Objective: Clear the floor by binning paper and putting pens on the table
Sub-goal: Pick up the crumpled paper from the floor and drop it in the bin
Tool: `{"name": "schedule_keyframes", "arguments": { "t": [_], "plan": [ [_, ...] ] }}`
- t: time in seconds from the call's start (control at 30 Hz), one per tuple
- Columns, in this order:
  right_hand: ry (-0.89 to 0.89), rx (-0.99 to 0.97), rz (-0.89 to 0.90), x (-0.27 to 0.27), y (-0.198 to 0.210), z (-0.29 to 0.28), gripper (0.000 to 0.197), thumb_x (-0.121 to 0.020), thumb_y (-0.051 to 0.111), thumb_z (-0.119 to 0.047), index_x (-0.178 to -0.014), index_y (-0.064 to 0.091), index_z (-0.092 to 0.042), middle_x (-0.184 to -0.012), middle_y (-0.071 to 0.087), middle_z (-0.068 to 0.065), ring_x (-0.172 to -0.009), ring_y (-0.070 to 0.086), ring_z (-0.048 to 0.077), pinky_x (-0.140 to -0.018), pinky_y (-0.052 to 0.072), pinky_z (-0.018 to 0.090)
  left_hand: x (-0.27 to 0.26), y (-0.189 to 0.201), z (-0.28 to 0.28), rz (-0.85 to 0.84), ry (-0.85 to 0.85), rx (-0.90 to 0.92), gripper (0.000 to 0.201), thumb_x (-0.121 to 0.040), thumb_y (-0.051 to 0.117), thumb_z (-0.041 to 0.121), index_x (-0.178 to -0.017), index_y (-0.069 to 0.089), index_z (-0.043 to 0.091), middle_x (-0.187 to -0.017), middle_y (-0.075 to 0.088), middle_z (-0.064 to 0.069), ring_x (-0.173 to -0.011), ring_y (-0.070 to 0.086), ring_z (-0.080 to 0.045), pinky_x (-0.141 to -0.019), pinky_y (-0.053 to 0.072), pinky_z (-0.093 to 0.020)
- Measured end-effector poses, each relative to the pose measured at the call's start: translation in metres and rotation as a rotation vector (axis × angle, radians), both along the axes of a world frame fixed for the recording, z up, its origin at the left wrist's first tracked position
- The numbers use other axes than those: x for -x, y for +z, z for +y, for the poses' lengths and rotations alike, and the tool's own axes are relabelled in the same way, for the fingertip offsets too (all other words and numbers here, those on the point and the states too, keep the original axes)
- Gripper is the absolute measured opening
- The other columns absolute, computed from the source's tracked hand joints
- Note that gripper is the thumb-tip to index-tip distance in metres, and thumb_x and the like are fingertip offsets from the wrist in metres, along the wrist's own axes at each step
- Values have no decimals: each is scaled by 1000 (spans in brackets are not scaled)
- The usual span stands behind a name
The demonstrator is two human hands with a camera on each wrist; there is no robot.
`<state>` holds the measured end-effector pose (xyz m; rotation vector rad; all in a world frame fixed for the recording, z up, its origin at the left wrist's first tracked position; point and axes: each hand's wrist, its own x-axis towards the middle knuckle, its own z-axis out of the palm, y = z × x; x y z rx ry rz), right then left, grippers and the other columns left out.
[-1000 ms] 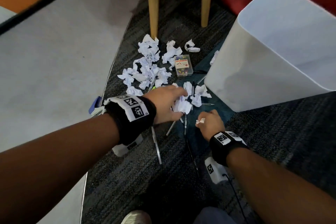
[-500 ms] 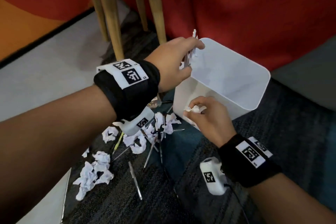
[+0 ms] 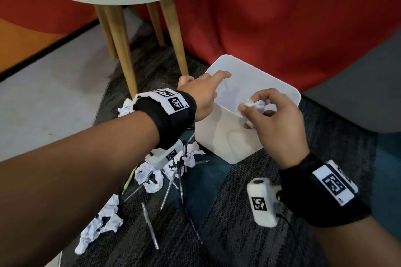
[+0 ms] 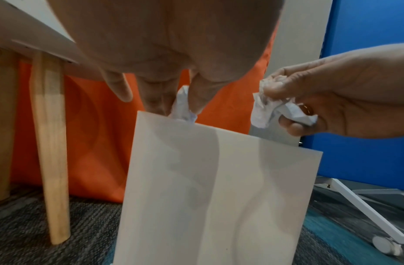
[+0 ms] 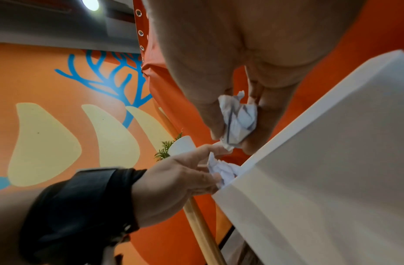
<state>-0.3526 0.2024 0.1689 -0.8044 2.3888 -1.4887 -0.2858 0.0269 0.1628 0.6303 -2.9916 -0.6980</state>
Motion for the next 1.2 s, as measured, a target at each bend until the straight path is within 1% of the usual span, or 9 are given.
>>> {"name": "schedule_keyframes", "arguments": {
  "t": [0.17,0.33,0.53,0.67,0.8,0.93,1.0,1.1,1.2],
  "plan": [
    [-65,-80,107,21,-8,-6,22,-80,75,-32,-98,63,-34,-103,61,3,-71,70,19,-75,58,43,6,-6,5,-10,35,-20,66,-94,32,8,-145,13,45,-113,52,4,-94,50,-16,-101,18,-37],
    [-49,-154,126,26,-15,-12,48,-77,77,-28,-119,57,-40,-100,60,-2,-92,64,23,-82,55,46,5,-7,5,8,13,-23,65,-98,35,14,-147,6,46,-144,40,6,-113,50,-16,-102,16,-34],
    [-41,-208,211,27,-12,-15,46,-83,74,-18,-126,61,-26,-102,60,-8,-96,56,6,-80,36,13,-8,6,-9,105,-16,24,55,-97,38,15,-144,25,42,-143,39,9,-116,48,-11,-106,20,-41],
    [36,-260,224,30,-16,-14,50,-81,75,-23,-128,59,-31,-120,66,3,-104,62,21,-96,48,36,-33,15,-28,156,-21,19,49,-94,40,15,-138,36,37,-129,47,8,-112,51,-12,-103,23,-43],
    [101,-435,218,76,-74,-7,51,-70,60,-77,-117,44,-69,-135,51,-16,-105,53,14,-94,49,52,-70,15,-47,131,1,30,42,-94,44,16,-132,44,32,-117,49,8,-115,48,-10,-99,33,-44],
    [115,-158,406,149,-153,11,72,-76,58,-75,-137,46,-39,-138,46,-13,-125,43,27,-99,29,67,-117,-9,-63,74,19,-2,31,-91,47,15,-120,54,25,-106,52,5,-95,53,-12,-88,44,-32],
    [136,-157,336,79,-109,-4,56,-82,59,-67,-131,52,-40,-130,53,-18,-119,51,21,-95,39,58,-145,-30,-68,-4,47,-9,26,-92,47,16,-114,57,25,-102,51,7,-89,51,-12,-84,44,-29],
    [268,-120,175,-62,-40,-54,18,-92,59,-33,-109,65,-34,-101,63,-22,-94,60,0,-86,47,24,-186,-65,-71,-184,101,-29,23,-94,44,20,-111,57,28,-107,53,5,-91,52,-15,-80,46,-31],
    [528,-166,157,-126,-60,-73,21,-87,63,-11,-99,68,-28,-83,65,-18,-77,60,1,-74,45,9,-225,-105,-71,-390,172,-82,21,-94,43,22,-108,57,29,-108,53,4,-96,54,-18,-81,46,-33]
  ]
}}
